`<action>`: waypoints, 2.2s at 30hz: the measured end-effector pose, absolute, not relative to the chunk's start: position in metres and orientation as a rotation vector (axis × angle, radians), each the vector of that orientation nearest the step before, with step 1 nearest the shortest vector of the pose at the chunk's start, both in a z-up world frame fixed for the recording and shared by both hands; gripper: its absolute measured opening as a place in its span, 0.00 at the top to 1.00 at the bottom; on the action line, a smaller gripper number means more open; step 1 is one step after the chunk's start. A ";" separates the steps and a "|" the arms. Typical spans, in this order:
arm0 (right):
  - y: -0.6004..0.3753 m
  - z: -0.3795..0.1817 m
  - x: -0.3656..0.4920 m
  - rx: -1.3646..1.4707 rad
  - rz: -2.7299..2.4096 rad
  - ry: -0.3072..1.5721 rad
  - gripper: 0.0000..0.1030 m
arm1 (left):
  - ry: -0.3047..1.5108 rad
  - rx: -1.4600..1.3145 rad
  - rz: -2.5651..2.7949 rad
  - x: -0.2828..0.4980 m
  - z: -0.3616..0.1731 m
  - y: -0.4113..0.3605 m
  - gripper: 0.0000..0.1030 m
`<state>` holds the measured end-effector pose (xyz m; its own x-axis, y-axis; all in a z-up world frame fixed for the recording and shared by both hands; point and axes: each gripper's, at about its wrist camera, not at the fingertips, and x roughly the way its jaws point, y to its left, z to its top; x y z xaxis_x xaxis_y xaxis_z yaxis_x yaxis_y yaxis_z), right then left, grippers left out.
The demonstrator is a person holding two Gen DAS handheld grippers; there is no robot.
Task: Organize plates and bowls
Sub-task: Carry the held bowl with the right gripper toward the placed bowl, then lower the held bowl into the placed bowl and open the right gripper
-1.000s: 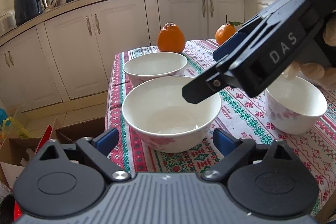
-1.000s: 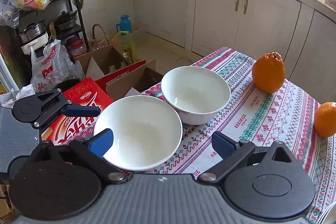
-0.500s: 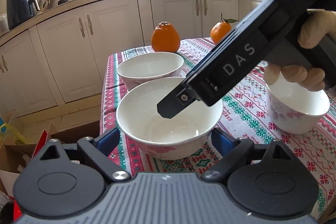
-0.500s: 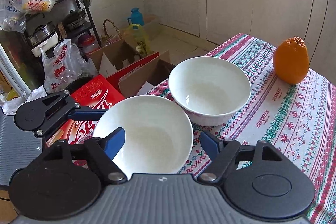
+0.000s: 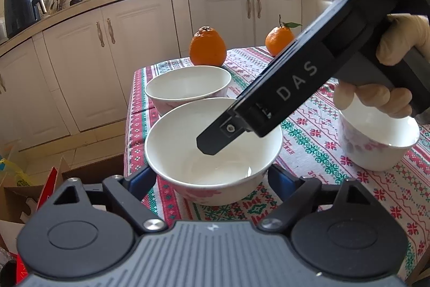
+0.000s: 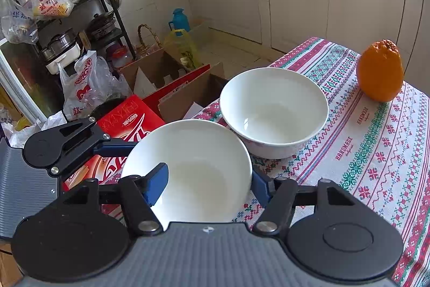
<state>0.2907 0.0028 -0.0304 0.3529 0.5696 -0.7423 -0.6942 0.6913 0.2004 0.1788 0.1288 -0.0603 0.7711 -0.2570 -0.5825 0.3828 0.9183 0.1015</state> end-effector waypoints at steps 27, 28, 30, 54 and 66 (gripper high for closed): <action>-0.046 0.009 0.233 -0.146 0.851 0.829 0.31 | 0.607 0.262 -0.381 0.137 -0.019 0.092 0.13; -0.050 0.011 0.230 -0.145 0.846 0.823 0.31 | 0.604 0.264 -0.386 0.136 -0.017 0.089 0.13; -0.058 0.013 0.226 -0.143 0.835 0.815 0.31 | 0.595 0.271 -0.397 0.133 -0.014 0.084 0.13; -0.147 0.019 0.195 -0.090 0.632 0.793 0.31 | 0.577 0.265 -0.594 0.137 -0.019 0.016 0.13; -0.155 0.004 0.196 -0.090 0.599 0.821 0.30 | 0.619 0.269 -0.604 0.143 -0.030 0.003 0.13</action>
